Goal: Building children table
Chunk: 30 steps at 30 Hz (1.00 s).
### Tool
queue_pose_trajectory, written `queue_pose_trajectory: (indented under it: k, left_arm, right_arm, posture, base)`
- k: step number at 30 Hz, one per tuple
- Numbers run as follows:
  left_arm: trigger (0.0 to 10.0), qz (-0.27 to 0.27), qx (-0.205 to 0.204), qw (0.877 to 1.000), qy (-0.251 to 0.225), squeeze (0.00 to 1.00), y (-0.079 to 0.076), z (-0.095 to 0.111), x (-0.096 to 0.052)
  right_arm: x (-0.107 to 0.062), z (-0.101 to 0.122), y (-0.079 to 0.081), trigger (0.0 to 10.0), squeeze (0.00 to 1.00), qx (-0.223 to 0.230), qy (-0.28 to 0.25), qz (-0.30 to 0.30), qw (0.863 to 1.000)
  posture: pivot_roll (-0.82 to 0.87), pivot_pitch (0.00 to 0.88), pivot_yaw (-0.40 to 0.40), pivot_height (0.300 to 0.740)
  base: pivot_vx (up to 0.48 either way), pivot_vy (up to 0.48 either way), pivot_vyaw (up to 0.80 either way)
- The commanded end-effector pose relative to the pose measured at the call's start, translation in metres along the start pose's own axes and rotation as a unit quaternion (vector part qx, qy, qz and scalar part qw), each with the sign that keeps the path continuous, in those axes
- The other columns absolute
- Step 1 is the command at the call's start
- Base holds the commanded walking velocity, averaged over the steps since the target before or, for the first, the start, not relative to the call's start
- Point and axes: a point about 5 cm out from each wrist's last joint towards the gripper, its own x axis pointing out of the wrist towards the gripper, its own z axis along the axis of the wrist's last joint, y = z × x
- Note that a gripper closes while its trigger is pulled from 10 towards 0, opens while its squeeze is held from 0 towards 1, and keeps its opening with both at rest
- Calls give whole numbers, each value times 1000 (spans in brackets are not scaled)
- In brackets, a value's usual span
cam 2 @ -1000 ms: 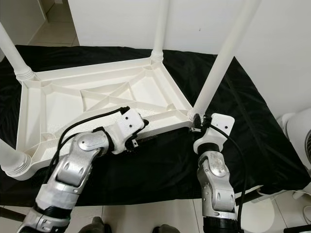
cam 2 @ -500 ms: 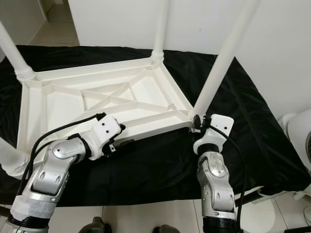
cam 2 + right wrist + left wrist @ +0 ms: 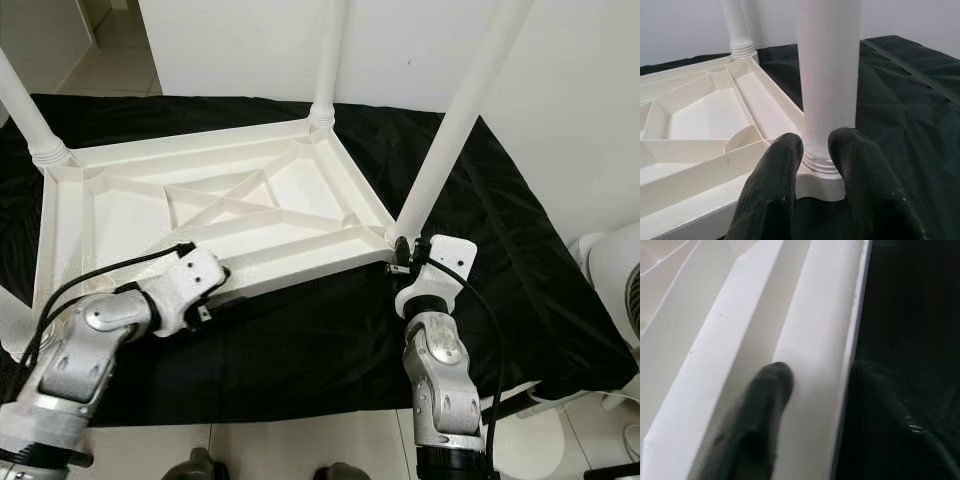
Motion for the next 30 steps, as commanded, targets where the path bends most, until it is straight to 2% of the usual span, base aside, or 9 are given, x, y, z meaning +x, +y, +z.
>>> queue_pose_trajectory:
  k: [1,3,5,7,14,18,22,23,30]
  left_arm:
    - [4941,-7,-9,1000,8,0,-1,-6,1]
    - [1961,-5,-4,1000,10,0,1,-7,2]
    - [1961,-6,-1,1000,7,0,2,-6,2]
    - [0,-8,0,1000,-5,0,1,-2,5]
    - [0,-31,8,999,-37,0,-6,12,16]
    - [627,-55,23,995,-79,0,-18,35,37]
    - [510,-66,22,992,-102,0,-26,46,47]
    - [941,-68,23,992,-108,0,-28,49,51]
    - [275,-61,31,991,-117,0,-31,57,65]
  right_arm:
    - [1,-1,-1,10000,0,-1,-1,-2,1000]
    - [1,-1,-1,10000,0,-1,-1,-3,1000]
    - [1,-1,-2,10000,0,-1,-1,-3,1000]
    - [1,-1,-2,10000,0,-1,-2,-5,1000]
    - [2,-1,-2,10000,0,-2,-1,-3,1000]
    - [3,0,0,10000,0,-2,-3,-1,1000]
    - [3,1,-1,10000,0,-3,-4,-2,1000]
    - [3,2,-1,10000,0,-2,-5,-3,1000]
    - [2,1,-2,10000,0,-1,-6,-9,1000]
  posture:
    - [42,30,-54,740]
    - [40,29,-52,740]
    - [37,26,-50,740]
    - [36,24,-50,740]
    - [38,21,-54,740]
    - [28,14,-48,740]
    - [25,14,-49,740]
    - [18,15,-45,740]
    - [12,20,-36,740]
  base:
    - [0,0,0]
    - [0,0,0]
    - [0,0,0]
    - [0,0,0]
    - [0,0,0]
    - [0,0,0]
    - [0,0,0]
    - [0,0,0]
    - [0,0,0]
